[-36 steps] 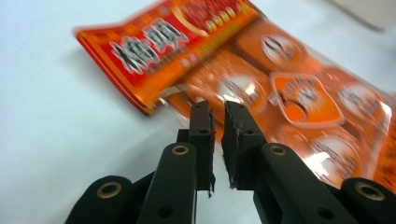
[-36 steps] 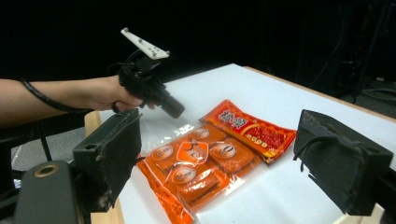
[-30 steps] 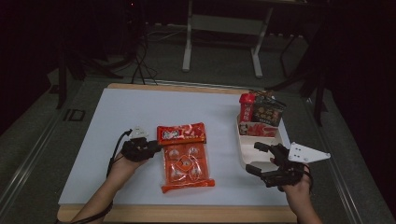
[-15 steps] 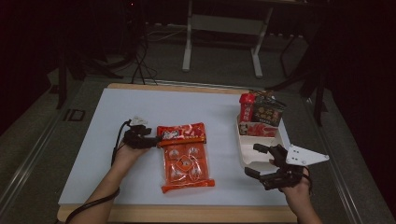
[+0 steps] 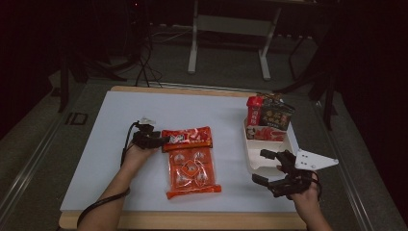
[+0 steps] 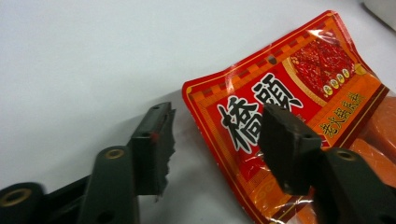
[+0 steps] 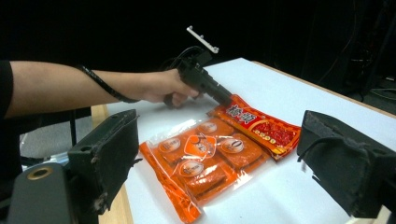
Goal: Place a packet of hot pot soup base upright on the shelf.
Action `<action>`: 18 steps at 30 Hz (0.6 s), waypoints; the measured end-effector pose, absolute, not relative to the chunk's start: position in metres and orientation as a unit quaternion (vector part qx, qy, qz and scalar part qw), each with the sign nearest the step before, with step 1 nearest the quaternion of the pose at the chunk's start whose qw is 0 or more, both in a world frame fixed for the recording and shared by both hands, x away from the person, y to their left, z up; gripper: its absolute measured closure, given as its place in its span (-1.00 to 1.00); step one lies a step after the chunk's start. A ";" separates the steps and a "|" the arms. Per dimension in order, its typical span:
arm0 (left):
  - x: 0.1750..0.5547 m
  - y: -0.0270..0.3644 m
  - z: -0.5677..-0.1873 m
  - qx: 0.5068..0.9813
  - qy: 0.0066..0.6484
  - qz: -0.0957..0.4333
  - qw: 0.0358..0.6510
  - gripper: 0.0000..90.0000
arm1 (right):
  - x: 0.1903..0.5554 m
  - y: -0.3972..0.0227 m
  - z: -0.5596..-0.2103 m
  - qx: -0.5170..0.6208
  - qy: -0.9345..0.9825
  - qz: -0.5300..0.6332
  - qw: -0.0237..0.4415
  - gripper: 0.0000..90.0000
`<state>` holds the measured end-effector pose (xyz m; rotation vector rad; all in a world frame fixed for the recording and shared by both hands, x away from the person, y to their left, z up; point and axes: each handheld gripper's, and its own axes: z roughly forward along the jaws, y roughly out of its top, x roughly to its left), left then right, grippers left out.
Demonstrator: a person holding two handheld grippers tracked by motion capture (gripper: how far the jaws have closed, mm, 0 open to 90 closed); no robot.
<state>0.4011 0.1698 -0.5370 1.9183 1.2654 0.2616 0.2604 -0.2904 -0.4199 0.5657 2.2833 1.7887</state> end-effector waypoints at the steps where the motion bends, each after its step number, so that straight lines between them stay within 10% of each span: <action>1: 0.402 0.169 -0.538 0.758 0.503 0.100 0.402 0.03 | 0.260 -0.290 -0.420 0.190 0.771 0.601 0.094 -0.72; 18: 0.407 0.147 -0.538 0.781 0.492 0.103 0.371 0.49 | 0.262 -0.288 -0.422 0.194 0.776 0.593 0.095 -0.70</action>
